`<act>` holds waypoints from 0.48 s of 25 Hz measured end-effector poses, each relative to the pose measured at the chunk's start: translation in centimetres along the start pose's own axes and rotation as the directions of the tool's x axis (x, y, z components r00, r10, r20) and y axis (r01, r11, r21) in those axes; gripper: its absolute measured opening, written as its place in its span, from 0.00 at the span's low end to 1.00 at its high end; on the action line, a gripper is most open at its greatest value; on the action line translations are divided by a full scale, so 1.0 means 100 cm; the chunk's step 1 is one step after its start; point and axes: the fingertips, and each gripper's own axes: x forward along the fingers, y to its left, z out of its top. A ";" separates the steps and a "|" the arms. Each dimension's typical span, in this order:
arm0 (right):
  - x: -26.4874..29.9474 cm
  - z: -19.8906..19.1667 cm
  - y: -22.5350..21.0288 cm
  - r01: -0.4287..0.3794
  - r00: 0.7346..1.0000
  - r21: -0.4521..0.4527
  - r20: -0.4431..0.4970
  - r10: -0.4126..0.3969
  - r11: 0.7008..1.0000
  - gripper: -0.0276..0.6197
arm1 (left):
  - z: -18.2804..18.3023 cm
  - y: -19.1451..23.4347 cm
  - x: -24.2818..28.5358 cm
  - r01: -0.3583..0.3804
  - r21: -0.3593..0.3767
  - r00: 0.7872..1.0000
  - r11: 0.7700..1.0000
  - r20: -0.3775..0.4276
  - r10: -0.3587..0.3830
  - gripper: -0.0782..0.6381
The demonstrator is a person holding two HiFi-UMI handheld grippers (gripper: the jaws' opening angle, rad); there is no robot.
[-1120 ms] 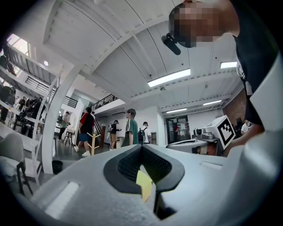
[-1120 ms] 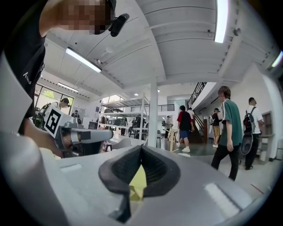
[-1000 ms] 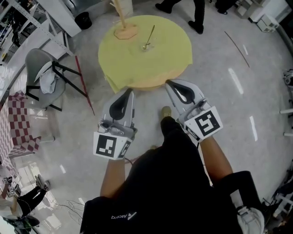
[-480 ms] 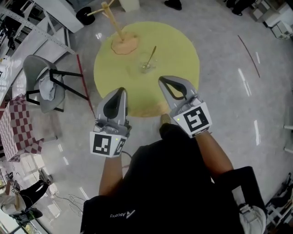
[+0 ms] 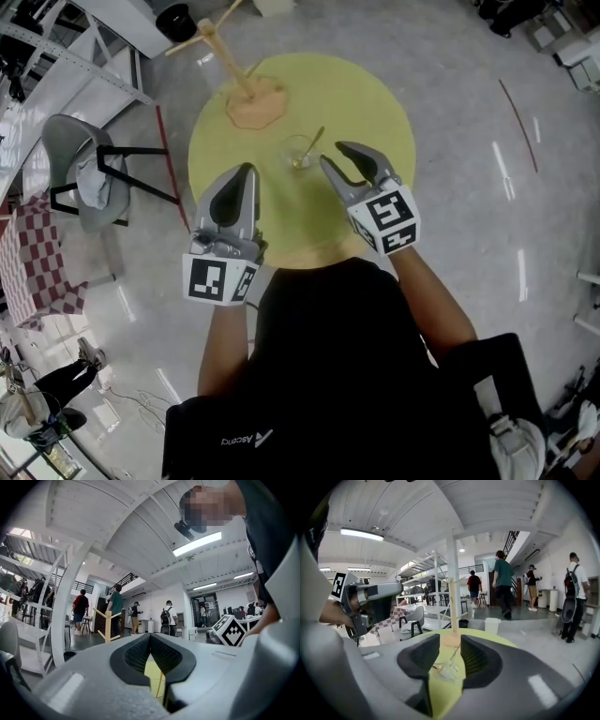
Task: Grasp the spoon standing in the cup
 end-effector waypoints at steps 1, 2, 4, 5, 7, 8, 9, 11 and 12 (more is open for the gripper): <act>0.010 -0.006 -0.004 0.000 1.000 0.025 -0.020 0.001 1.000 0.27 | -0.004 0.004 0.004 0.005 -0.001 1.000 1.000 -0.003 -0.005 0.12; 0.019 -0.011 -0.007 0.001 0.999 0.048 -0.039 0.001 0.999 0.28 | -0.008 0.009 0.008 0.012 -0.002 1.000 1.000 -0.007 -0.012 0.12; 0.038 -0.021 -0.012 0.006 0.997 0.084 -0.073 0.000 0.996 0.29 | -0.015 0.016 0.015 0.030 -0.004 0.999 1.000 -0.018 -0.030 0.12; 0.046 -0.024 -0.014 0.008 0.996 0.099 -0.089 0.001 0.995 0.29 | -0.017 0.020 0.018 0.038 -0.008 0.999 0.999 -0.024 -0.038 0.12; 0.059 -0.030 -0.018 0.009 0.993 0.123 -0.118 0.006 0.992 0.29 | -0.021 0.024 0.024 0.053 -0.014 0.998 0.998 -0.036 -0.054 0.12; 0.065 -0.033 -0.019 0.009 0.991 0.131 -0.131 0.008 0.991 0.29 | -0.022 0.026 0.026 0.060 -0.016 0.997 0.998 -0.040 -0.061 0.12; 0.071 -0.036 -0.019 0.010 0.989 0.137 -0.144 0.010 0.991 0.29 | -0.024 0.028 0.027 0.067 -0.018 0.997 0.998 -0.043 -0.068 0.12; 0.080 -0.042 -0.020 0.014 0.986 0.146 -0.169 0.011 0.989 0.27 | -0.028 0.031 0.029 0.080 -0.022 0.995 0.997 -0.052 -0.081 0.12; 0.083 -0.044 -0.020 0.016 0.984 0.150 -0.178 0.011 0.989 0.25 | -0.030 0.032 0.030 0.084 -0.024 0.995 0.996 -0.056 -0.086 0.12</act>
